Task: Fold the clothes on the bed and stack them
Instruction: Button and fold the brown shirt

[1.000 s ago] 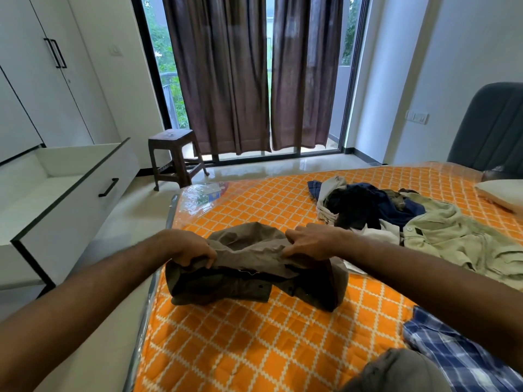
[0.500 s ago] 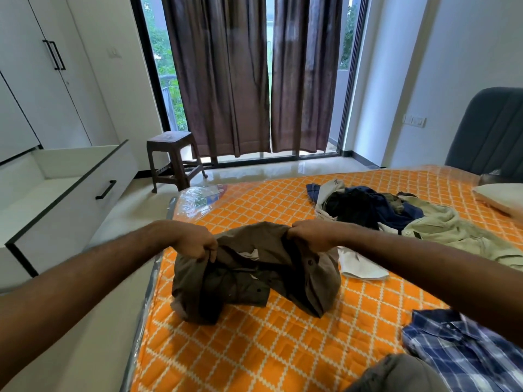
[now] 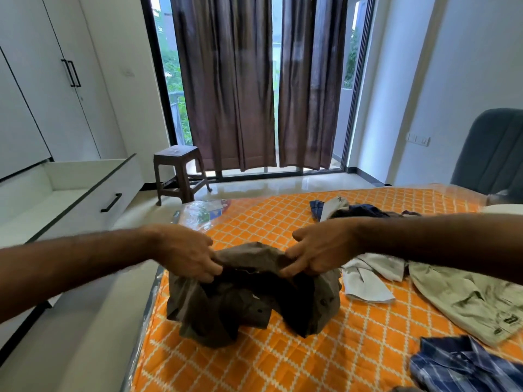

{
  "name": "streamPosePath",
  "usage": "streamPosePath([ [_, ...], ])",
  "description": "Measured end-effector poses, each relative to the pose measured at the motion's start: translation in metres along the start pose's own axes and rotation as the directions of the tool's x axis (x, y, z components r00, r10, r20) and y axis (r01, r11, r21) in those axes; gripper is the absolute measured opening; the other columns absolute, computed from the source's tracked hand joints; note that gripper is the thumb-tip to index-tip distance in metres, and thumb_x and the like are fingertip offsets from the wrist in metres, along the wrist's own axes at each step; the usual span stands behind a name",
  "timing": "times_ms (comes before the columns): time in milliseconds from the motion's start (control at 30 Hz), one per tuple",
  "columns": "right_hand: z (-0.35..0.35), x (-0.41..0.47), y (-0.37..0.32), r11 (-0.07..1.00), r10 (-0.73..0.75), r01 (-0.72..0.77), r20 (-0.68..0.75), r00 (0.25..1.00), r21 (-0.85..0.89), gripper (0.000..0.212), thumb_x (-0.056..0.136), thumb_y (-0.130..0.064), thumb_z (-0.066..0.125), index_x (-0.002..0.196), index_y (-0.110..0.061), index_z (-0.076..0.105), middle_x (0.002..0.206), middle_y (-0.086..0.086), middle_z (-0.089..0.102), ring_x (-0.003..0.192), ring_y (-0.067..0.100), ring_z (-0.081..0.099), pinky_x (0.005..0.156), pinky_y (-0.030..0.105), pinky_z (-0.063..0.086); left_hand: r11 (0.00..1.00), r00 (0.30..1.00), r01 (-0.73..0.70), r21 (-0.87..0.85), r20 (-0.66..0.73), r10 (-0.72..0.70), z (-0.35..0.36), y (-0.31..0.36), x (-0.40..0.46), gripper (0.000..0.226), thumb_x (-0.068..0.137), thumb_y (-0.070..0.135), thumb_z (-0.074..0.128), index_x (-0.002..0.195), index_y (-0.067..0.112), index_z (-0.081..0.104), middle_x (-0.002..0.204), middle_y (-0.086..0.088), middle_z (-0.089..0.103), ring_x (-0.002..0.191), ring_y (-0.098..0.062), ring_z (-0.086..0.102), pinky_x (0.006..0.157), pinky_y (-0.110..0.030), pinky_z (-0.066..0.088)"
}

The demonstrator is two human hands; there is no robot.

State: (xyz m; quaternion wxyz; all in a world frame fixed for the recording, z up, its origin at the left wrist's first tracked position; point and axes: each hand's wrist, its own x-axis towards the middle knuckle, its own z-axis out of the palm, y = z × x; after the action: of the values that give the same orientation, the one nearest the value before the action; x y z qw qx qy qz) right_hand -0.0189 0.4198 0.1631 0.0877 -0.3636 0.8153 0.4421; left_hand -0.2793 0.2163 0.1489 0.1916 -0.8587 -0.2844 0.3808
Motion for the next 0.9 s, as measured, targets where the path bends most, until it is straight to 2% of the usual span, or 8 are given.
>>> streamPosePath([
  [133, 0.012, 0.019, -0.027, 0.97, 0.024, -0.06, 0.152, 0.988, 0.236, 0.01, 0.088, -0.011, 0.068, 0.096, -0.015, 0.073, 0.097, 0.002, 0.065, 0.086, 0.022, 0.063, 0.046, 0.029, 0.032, 0.987, 0.998, 0.039, -0.155, 0.055, -0.031, 0.012, 0.031, 0.011, 0.025, 0.095, 0.01, 0.048, 0.119, 0.018, 0.043, 0.106, -0.009, 0.055, 0.083, -0.035, 0.064, 0.056, -0.042, 0.053],
  [233, 0.004, 0.02, -0.019, 0.946, 0.086, -0.162, 0.265, 0.96, 0.28, 0.015, 0.091, -0.008, 0.062, 0.102, -0.011, 0.071, 0.1, 0.008, 0.068, 0.086, 0.028, 0.066, 0.052, 0.033, 0.04, 0.929, 0.972, 0.232, -0.287, 0.099, -0.212, -0.001, -0.005, 0.001, 0.027, 0.101, 0.012, 0.047, 0.126, 0.019, 0.042, 0.116, -0.012, 0.056, 0.098, -0.034, 0.061, 0.075, -0.046, 0.054],
  [400, -0.031, -0.052, 0.112, 0.705, 0.54, -0.55, 0.164, 0.825, 0.448, 0.015, 0.093, -0.013, 0.061, 0.104, -0.006, 0.07, 0.099, 0.017, 0.068, 0.086, 0.036, 0.066, 0.074, 0.044, 0.053, 0.631, 0.711, 0.598, -0.494, -0.038, -0.703, -0.047, -0.129, -0.075, 0.024, 0.097, 0.044, 0.057, 0.119, 0.039, 0.05, 0.112, 0.005, 0.064, 0.102, -0.016, 0.066, 0.087, -0.032, 0.052],
  [467, -0.058, -0.089, 0.162, 0.638, 0.673, -0.635, 0.084, 0.735, 0.436, 0.01, 0.093, -0.011, 0.063, 0.096, -0.005, 0.07, 0.098, 0.015, 0.068, 0.089, 0.035, 0.065, 0.079, 0.046, 0.053, 0.603, 0.623, 0.644, -0.471, -0.135, -0.771, -0.089, -0.164, -0.092, 0.009, 0.102, 0.037, 0.052, 0.109, 0.033, 0.053, 0.089, 0.018, 0.056, 0.078, 0.007, 0.058, 0.072, -0.019, 0.043],
  [567, -0.105, -0.128, 0.208, 0.547, 0.763, -0.751, 0.149, 0.629, 0.37, 0.013, 0.096, -0.019, 0.063, 0.102, -0.01, 0.072, 0.104, 0.008, 0.067, 0.099, 0.024, 0.061, 0.086, 0.042, 0.051, 0.611, 0.51, 0.661, -0.436, -0.336, -0.792, -0.144, -0.201, -0.117, 0.025, 0.103, 0.047, 0.038, 0.109, 0.026, 0.051, 0.09, 0.011, 0.062, 0.077, -0.008, 0.063, 0.069, -0.021, 0.044],
  [667, -0.135, -0.146, 0.229, 0.576, 0.76, -0.778, 0.187, 0.623, 0.25, 0.016, 0.093, -0.023, 0.069, 0.108, -0.019, 0.072, 0.106, 0.0, 0.067, 0.101, 0.017, 0.06, 0.084, 0.032, 0.052, 0.589, 0.448, 0.686, -0.427, -0.39, -0.804, -0.169, -0.227, -0.14, 0.039, 0.098, 0.054, 0.035, 0.111, 0.023, 0.054, 0.098, 0.001, 0.063, 0.086, -0.014, 0.06, 0.075, -0.032, 0.052],
  [800, -0.164, -0.16, 0.246, 0.643, 0.75, -0.76, 0.123, 0.65, 0.093, 0.023, 0.088, -0.024, 0.074, 0.111, -0.026, 0.072, 0.115, -0.006, 0.064, 0.11, 0.015, 0.056, 0.09, 0.036, 0.055, 0.536, 0.333, 0.727, -0.428, -0.464, -0.821, -0.204, -0.242, -0.161, 0.009, 0.103, 0.032, 0.049, 0.103, 0.023, 0.05, 0.089, 0.005, 0.058, 0.076, -0.01, 0.057, 0.068, -0.023, 0.042],
  [900, -0.194, -0.171, 0.251, 0.67, 0.738, -0.742, 0.108, 0.666, -0.008, 0.024, 0.088, -0.023, 0.073, 0.112, -0.027, 0.072, 0.121, -0.007, 0.064, 0.115, 0.014, 0.05, 0.095, 0.034, 0.051, 0.492, 0.23, 0.72, -0.49, -0.5, -0.835, -0.213, -0.247, -0.174, 0.021, 0.101, 0.043, 0.042, 0.102, 0.023, 0.05, 0.086, 0.004, 0.063, 0.07, -0.008, 0.061, 0.065, -0.023, 0.048],
])
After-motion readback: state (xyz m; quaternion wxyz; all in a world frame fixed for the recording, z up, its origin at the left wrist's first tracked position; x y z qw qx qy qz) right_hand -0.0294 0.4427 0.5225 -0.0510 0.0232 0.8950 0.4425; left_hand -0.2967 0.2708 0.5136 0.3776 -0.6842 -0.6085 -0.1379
